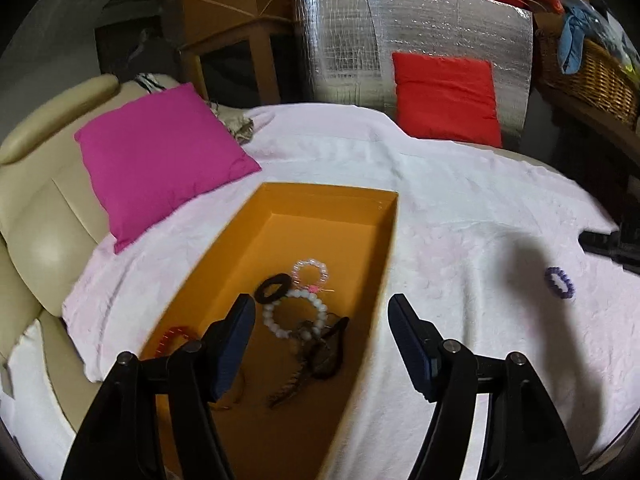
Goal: Organize jewelry
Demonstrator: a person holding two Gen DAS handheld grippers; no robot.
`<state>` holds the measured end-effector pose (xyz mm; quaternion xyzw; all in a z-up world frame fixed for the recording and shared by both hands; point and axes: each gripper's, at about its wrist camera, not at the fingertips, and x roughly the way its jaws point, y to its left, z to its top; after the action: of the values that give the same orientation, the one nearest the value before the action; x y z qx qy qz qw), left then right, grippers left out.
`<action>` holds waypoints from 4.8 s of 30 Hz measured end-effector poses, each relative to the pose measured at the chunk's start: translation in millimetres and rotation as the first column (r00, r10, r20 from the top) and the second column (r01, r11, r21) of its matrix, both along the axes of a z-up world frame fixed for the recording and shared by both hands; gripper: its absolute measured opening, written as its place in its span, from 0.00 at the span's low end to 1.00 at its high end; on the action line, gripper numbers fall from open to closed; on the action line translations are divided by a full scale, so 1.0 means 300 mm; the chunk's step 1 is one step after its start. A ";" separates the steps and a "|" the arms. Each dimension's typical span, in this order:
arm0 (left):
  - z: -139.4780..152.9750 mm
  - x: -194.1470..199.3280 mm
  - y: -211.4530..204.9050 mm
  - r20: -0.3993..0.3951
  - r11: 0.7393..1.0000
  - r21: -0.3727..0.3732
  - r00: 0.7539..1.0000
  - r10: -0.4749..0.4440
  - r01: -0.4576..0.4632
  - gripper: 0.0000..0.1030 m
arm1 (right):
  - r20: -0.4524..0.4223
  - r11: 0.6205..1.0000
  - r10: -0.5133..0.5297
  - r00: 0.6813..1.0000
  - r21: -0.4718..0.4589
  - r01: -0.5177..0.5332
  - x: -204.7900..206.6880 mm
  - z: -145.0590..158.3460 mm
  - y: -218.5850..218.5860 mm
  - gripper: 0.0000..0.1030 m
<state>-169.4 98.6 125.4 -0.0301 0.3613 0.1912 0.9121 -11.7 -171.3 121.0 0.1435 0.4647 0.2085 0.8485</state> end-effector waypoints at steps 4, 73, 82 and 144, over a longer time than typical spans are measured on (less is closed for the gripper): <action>-0.081 0.061 -0.099 -0.044 0.996 -0.017 0.995 -0.092 0.091 0.68 | -0.057 0.988 -0.115 0.992 -0.107 0.109 0.065 -0.098 -0.089 0.24; -0.087 -0.272 0.513 0.003 0.981 -0.053 0.982 0.188 -0.188 0.73 | -0.124 0.931 0.340 0.932 -0.095 -0.352 0.104 -0.123 1.280 0.16; -0.056 -0.281 0.486 0.012 0.978 -0.037 0.979 0.205 -0.204 0.75 | -0.017 0.922 0.351 0.936 -0.166 -0.349 -0.002 -0.028 1.103 0.59; 0.469 -0.798 0.044 0.207 0.959 0.209 0.967 0.147 -0.191 0.79 | 0.349 0.946 0.264 0.899 -0.275 -0.171 -1.066 0.410 0.465 0.76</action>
<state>-408.9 111.8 266.2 0.0254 0.2450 0.3050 0.9200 -331.5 -31.9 244.0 -0.0554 0.3257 0.2696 0.9045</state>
